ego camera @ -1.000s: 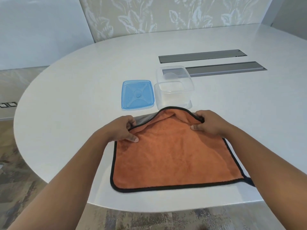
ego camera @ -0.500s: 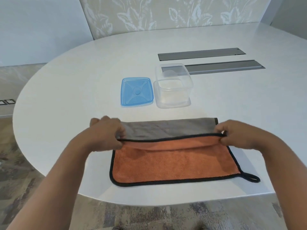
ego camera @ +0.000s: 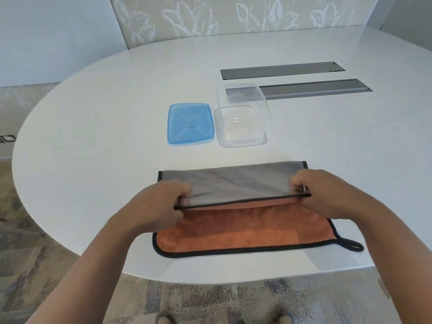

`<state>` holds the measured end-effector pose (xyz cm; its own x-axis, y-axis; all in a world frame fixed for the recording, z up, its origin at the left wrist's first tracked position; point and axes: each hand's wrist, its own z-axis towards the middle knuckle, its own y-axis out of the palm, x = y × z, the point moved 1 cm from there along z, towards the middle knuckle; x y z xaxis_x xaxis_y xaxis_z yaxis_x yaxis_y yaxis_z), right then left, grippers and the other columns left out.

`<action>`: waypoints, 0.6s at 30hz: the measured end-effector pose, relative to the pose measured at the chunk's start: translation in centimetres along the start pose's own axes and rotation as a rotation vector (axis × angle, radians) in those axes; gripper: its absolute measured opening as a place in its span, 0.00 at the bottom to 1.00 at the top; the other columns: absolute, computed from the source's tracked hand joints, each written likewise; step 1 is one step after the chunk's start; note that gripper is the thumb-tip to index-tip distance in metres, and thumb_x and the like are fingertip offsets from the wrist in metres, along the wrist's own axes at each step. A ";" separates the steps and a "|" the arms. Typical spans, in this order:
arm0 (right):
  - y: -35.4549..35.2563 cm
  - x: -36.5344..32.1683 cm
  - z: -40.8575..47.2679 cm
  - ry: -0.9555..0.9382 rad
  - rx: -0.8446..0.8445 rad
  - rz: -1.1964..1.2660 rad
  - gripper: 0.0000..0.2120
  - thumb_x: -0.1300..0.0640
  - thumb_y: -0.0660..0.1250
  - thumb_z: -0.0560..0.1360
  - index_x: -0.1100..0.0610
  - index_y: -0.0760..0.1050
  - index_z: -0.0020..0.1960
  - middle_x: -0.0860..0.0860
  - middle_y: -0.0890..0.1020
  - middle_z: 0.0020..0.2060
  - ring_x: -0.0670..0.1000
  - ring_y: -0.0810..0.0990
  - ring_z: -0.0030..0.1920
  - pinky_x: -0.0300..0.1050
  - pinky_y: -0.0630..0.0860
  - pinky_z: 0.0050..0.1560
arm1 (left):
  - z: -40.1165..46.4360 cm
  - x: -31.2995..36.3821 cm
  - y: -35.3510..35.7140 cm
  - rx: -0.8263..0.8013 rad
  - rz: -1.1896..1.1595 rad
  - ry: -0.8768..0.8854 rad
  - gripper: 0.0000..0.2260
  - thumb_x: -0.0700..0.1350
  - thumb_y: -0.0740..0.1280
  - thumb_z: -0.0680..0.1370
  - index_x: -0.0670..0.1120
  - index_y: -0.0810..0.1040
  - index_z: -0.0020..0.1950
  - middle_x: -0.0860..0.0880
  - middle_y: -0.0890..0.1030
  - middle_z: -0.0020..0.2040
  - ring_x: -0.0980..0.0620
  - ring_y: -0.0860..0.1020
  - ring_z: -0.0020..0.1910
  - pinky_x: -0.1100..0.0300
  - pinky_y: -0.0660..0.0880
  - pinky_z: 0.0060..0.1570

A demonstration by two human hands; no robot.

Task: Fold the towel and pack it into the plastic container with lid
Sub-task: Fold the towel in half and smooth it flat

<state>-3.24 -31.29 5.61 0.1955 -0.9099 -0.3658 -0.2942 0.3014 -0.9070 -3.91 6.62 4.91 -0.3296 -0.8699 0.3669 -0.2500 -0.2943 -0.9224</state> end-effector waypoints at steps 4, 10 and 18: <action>0.4 -0.2 -0.8 0.070 -0.173 -0.074 0.16 0.64 0.63 0.65 0.43 0.71 0.39 0.45 0.77 0.36 0.48 0.75 0.37 0.46 0.73 0.37 | -0.8 1.1 1.2 -0.154 -0.022 -0.015 0.10 0.40 0.66 0.66 0.54 0.70 0.41 0.58 0.77 0.40 0.57 0.74 0.37 0.61 0.72 0.35; 1.6 0.1 -2.2 0.055 -0.191 -0.090 0.12 0.63 0.56 0.62 0.48 0.66 0.40 0.47 0.73 0.35 0.49 0.68 0.35 0.46 0.67 0.36 | -1.3 1.2 1.6 -0.169 0.003 -0.006 0.11 0.39 0.64 0.66 0.55 0.68 0.40 0.55 0.74 0.37 0.56 0.71 0.35 0.61 0.67 0.33; 2.7 -0.3 -2.9 0.076 -0.246 -0.103 0.12 0.66 0.63 0.69 0.51 0.65 0.39 0.47 0.72 0.36 0.48 0.66 0.36 0.45 0.65 0.37 | -1.2 2.4 2.2 -0.241 0.131 0.008 0.10 0.35 0.57 0.64 0.49 0.65 0.37 0.52 0.74 0.38 0.55 0.67 0.35 0.60 0.62 0.31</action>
<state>-6.80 -31.06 3.89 0.1680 -0.9537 -0.2494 -0.4967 0.1367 -0.8571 -6.31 4.40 3.91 -0.3805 -0.8908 0.2485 -0.4140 -0.0762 -0.9071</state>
